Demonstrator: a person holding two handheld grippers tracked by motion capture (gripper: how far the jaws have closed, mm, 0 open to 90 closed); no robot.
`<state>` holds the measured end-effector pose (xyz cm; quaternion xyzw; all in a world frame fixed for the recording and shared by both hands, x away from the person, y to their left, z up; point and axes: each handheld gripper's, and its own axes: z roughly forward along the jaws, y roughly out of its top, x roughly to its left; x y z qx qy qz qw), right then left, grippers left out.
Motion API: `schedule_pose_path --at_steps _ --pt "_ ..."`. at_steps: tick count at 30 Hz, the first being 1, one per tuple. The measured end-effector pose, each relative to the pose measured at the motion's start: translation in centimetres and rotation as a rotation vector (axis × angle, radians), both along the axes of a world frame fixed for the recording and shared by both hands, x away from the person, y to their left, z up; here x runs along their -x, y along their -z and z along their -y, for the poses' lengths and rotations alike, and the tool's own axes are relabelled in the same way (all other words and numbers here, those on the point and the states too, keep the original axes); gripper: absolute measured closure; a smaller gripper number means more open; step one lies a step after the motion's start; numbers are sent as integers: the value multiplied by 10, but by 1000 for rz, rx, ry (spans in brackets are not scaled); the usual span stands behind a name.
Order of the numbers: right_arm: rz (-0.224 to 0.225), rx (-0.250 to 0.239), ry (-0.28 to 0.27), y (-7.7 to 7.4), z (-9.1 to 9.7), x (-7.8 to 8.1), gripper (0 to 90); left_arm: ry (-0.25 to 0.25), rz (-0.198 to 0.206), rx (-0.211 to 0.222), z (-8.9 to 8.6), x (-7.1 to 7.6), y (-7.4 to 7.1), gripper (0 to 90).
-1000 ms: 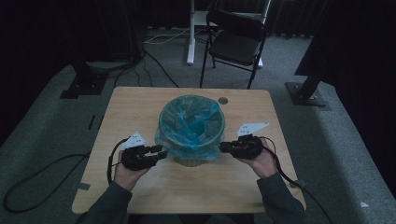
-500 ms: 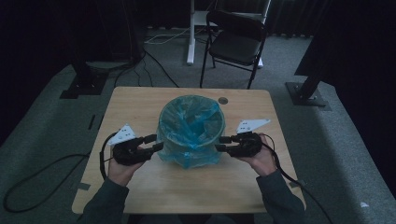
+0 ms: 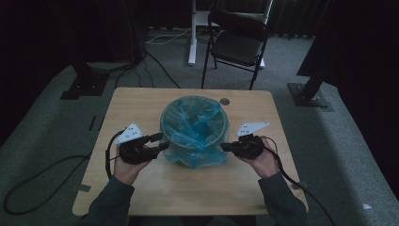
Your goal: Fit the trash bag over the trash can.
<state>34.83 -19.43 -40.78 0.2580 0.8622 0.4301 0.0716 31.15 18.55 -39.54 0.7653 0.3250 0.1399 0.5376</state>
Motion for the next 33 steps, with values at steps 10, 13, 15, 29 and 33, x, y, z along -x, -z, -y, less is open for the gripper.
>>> schedule_pose_path --at_steps 10,13,15,29,33 --pt "52 -96 42 -23 19 0 688 2 18 -19 6 -15 -15 533" --pt "58 -105 35 -28 19 -2 672 7 26 -29 10 -22 -22 536" --pt "62 -110 31 -28 17 -2 672 9 29 -37 12 -27 -26 540" --pt "43 -81 4 -19 7 -3 673 41 47 -78 40 -56 -50 560" --pt "41 -82 2 -17 5 -4 739 59 47 -96 50 -64 -57 561"
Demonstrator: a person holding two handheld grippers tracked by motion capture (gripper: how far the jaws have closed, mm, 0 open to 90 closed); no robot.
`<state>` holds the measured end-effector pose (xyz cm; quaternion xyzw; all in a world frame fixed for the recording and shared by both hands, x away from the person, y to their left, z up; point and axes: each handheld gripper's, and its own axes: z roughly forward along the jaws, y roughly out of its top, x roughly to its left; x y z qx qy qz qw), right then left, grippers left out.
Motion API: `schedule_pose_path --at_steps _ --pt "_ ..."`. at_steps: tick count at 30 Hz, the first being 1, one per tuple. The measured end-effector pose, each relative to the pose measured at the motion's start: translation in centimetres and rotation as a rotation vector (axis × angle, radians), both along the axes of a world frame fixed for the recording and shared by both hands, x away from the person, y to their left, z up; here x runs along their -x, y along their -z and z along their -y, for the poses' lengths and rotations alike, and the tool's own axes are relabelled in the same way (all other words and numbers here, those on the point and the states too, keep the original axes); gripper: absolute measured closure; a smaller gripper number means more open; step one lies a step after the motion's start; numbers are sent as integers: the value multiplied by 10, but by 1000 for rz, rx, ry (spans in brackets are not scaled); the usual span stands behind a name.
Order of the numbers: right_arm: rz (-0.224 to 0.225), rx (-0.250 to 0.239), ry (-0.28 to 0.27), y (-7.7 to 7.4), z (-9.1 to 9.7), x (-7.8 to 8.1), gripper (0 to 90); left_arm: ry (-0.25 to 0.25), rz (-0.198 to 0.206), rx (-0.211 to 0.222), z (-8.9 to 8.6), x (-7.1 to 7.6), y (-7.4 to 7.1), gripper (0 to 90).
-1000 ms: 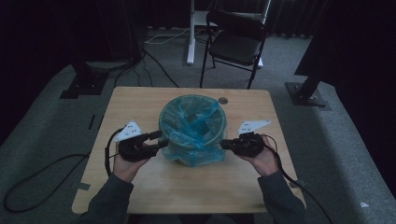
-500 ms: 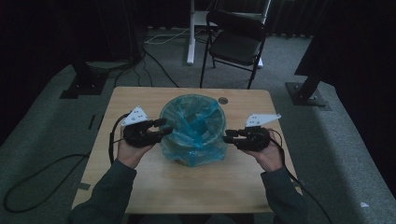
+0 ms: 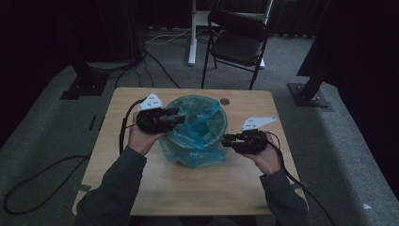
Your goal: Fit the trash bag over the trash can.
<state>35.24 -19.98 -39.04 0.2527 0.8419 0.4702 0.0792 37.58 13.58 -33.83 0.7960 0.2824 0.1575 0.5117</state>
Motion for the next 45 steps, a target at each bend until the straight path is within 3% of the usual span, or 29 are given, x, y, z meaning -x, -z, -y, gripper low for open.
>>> schedule_pose_path --at_steps 5,9,18,31,36,37,45 --pt "3 10 2 1 0 0 860 16 0 -24 12 -12 -8 569" --pt "6 18 6 1 0 0 899 33 -4 -54 22 -20 -14 569" --pt "3 20 -5 2 0 1 898 57 -18 -155 50 -43 -17 569" --pt "4 11 -8 2 3 2 889 64 -36 -233 75 -65 -17 611" --pt "3 6 -10 2 4 3 884 101 -61 -303 88 -70 -11 672" --pt "3 6 -10 2 4 3 884 101 -61 -303 88 -70 -11 677" --pt "6 3 -13 2 5 4 881 97 -99 -428 100 -79 2 666"
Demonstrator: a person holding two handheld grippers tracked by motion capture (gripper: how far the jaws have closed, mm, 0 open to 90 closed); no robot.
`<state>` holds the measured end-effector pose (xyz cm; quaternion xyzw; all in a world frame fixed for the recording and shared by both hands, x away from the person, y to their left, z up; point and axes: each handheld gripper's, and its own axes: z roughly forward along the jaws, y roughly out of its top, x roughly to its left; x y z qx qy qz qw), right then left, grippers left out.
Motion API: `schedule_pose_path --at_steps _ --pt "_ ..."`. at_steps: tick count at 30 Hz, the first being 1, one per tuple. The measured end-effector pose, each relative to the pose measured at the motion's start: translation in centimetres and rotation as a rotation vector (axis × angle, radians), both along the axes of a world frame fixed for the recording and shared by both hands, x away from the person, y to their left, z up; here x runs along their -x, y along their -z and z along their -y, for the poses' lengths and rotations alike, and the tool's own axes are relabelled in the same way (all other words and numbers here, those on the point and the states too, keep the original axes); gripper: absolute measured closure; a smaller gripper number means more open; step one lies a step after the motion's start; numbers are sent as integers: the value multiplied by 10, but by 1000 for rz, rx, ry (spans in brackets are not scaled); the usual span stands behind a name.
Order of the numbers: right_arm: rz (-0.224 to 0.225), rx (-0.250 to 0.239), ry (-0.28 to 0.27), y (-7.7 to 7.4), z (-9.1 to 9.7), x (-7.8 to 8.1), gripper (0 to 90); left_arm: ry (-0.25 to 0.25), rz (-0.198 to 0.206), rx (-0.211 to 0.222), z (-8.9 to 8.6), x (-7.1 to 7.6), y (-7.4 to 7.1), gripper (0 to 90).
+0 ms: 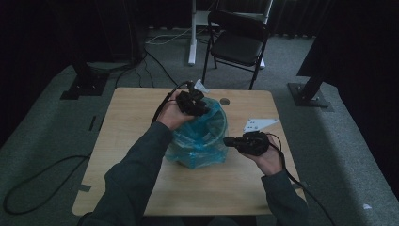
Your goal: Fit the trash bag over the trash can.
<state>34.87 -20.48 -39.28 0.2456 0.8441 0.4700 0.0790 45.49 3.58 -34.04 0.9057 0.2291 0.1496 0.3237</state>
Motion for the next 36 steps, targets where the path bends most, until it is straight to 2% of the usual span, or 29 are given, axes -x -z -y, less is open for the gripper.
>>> schedule_pose_path --at_steps 3,10,14,21,23,24,27,32,34,36 --pt "-1 -1 1 1 1 0 879 -8 -11 -14 1 -4 4 654" --pt "-5 0 -2 1 1 1 876 -21 -29 -100 5 -9 14 608" --pt "-6 0 -1 1 2 1 874 -22 -29 -132 7 -11 18 587" --pt "-6 -1 -5 2 2 1 869 -33 -28 -177 11 -13 24 561" --pt "-5 -1 -5 2 2 1 869 -33 -28 -177 11 -13 24 559" --pt "-5 -1 -5 2 2 1 868 -34 -30 -203 14 -13 26 559" --pt "-7 1 -7 2 2 1 866 -34 -29 -236 17 -13 28 550" --pt "-7 0 -9 2 2 2 861 -43 -7 -255 20 -12 29 544" --pt "-6 0 -10 2 3 2 860 -43 -5 -229 18 -11 26 544" --pt "-8 -3 -8 2 3 2 856 -29 4 -221 16 -8 22 544"
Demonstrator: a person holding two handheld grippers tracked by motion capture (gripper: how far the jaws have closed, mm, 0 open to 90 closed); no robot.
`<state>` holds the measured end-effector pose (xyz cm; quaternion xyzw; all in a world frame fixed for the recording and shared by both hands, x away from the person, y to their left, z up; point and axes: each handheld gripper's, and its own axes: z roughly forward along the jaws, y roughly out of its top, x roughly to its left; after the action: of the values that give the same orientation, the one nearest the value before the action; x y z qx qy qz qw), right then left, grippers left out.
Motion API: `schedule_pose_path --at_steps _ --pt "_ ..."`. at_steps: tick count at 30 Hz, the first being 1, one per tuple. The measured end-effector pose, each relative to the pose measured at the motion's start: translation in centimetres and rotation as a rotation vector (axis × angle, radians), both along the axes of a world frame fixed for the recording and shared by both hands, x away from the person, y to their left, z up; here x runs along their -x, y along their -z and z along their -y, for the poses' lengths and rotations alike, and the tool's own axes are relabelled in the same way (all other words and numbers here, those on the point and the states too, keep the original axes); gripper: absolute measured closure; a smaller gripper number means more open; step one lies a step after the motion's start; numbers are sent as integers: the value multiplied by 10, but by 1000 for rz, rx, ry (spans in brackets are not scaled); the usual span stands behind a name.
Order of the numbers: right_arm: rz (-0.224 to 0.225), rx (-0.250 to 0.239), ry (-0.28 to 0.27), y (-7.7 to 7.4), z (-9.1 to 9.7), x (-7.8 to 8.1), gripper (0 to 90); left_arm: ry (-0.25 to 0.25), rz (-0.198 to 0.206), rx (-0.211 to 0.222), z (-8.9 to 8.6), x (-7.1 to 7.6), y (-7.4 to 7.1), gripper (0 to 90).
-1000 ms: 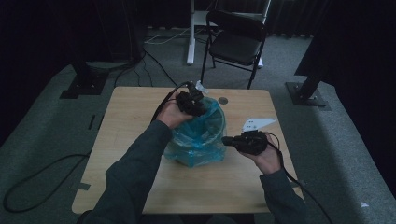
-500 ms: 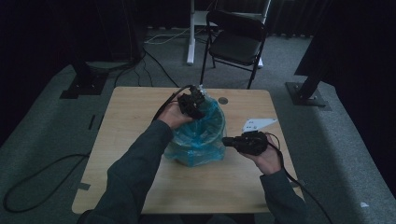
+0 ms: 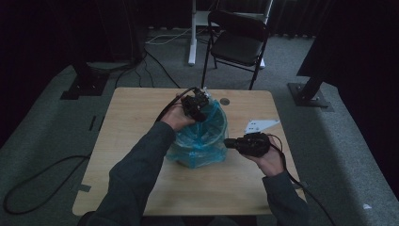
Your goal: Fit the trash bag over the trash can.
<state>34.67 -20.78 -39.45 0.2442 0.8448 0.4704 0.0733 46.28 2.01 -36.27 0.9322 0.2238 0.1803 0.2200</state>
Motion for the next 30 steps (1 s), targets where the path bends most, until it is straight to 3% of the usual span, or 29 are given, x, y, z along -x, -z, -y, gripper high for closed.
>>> schedule_pose_path --at_steps 4,7,9,17,23,30 --pt "-3 2 0 1 0 0 851 25 -10 16 -7 5 -6 551" --pt "-3 3 -2 1 -2 -1 849 48 -31 -14 -7 8 -4 563" --pt "-4 4 -4 1 -3 0 849 55 -24 -35 -5 9 -2 566" --pt "-9 3 0 2 -2 0 847 76 -24 19 -12 15 -13 596" --pt "-5 6 -5 2 -3 0 846 97 -47 -68 0 15 0 594" --pt "-3 -2 -2 0 -1 0 844 68 -74 -135 9 5 14 542"
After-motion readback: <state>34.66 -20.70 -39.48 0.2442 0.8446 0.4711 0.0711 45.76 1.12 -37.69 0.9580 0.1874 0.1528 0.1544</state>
